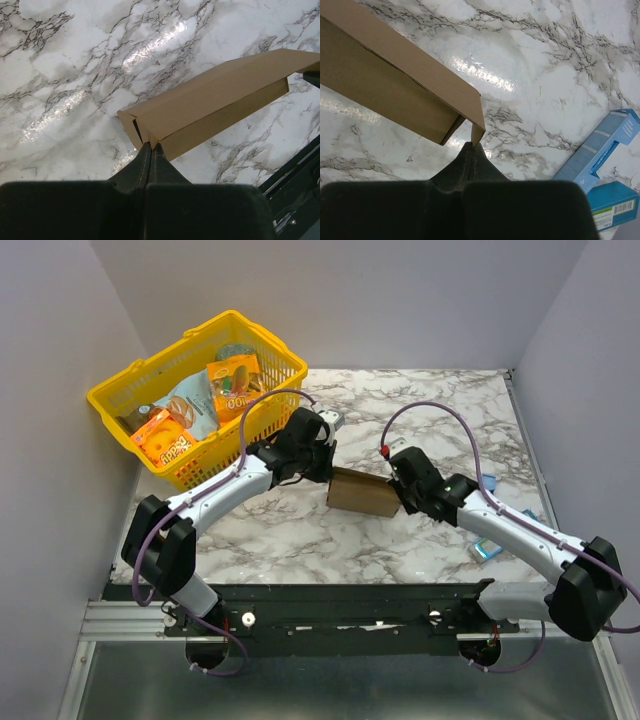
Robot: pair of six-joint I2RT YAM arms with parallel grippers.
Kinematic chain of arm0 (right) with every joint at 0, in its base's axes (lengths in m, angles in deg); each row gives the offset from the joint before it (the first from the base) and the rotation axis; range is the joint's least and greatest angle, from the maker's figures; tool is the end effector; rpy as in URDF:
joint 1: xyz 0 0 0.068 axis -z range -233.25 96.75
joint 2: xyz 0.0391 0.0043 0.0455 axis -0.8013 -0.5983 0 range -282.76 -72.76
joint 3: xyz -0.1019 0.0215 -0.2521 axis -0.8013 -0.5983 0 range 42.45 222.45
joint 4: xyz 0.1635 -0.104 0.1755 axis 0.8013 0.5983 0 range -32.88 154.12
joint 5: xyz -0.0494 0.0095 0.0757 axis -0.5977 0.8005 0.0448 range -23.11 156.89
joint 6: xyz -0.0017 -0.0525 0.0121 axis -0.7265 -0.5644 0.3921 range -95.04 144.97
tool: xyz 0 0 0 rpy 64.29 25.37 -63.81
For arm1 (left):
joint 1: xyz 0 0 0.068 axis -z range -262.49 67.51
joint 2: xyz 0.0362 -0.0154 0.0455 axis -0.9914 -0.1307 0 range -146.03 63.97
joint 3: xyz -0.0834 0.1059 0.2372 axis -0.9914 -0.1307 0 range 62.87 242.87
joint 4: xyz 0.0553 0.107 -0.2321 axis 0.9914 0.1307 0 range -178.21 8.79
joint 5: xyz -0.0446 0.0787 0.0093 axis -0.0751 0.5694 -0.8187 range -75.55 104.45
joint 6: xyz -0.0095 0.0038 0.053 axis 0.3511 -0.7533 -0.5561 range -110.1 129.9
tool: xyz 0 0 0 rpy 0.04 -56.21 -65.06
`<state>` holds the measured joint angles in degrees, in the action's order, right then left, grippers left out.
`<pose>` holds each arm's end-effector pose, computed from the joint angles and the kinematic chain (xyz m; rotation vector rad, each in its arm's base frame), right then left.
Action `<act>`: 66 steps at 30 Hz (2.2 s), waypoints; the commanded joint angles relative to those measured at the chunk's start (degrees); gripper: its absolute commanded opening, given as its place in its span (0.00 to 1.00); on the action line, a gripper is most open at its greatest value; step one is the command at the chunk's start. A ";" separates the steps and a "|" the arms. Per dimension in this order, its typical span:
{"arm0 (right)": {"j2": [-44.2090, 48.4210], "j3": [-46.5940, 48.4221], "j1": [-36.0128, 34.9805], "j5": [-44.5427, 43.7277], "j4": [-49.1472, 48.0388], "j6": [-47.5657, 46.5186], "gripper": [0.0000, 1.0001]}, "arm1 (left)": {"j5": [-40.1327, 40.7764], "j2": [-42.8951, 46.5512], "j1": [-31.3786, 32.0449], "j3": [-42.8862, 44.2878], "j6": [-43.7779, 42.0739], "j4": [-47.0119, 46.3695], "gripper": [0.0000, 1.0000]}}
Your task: Fold the paper box
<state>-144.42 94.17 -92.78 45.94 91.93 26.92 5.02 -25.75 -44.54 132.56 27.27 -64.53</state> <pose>0.2006 0.1490 0.2495 -0.6499 2.3558 -0.1475 0.2711 -0.2189 0.2746 0.5160 2.3642 -0.6566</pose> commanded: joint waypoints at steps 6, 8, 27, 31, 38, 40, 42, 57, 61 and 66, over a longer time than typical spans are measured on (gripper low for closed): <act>-0.94 -0.75 -0.99 -0.85 -1.58 0.86 0.01 | -5.60 -0.46 0.37 -1.83 5.05 -4.78 0.00; -0.76 -0.75 -1.08 -0.93 -1.58 0.94 0.01 | -5.60 -0.38 0.36 -2.63 5.22 -5.05 0.00; -1.47 -0.84 -1.43 -1.20 -1.58 0.94 0.01 | -6.56 0.85 0.28 -4.74 10.14 -9.09 0.00; -1.47 -0.92 -1.60 -1.20 -1.59 0.94 0.01 | -7.44 0.68 0.28 -4.39 10.67 -9.09 0.00; -1.38 -1.01 -1.69 -1.37 -1.67 1.03 0.01 | -7.36 0.33 0.28 -5.79 11.20 -10.41 0.00; -1.29 -1.01 -1.69 -1.46 -1.59 1.03 0.01 | -6.48 0.24 0.19 -6.49 10.24 -9.80 0.00; -1.29 -0.92 -1.78 -1.20 -1.67 1.12 0.01 | -5.60 0.15 0.28 -7.46 9.71 -9.62 0.00; -0.50 -0.22 -1.78 -0.41 -0.88 3.40 0.07 | 2.22 0.33 2.65 -9.13 5.23 -5.93 0.00; 1.34 1.01 -1.78 -0.67 0.43 5.33 0.28 | 4.94 1.20 3.62 -8.96 4.26 -5.05 0.00; 2.48 2.85 -1.69 -2.51 2.55 5.52 0.43 | 6.97 1.82 3.88 -7.82 3.03 -3.38 0.00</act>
<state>-143.70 94.37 -93.96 43.82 93.37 31.03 9.68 -24.72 -41.69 125.17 32.19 -74.02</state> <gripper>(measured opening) 0.394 0.010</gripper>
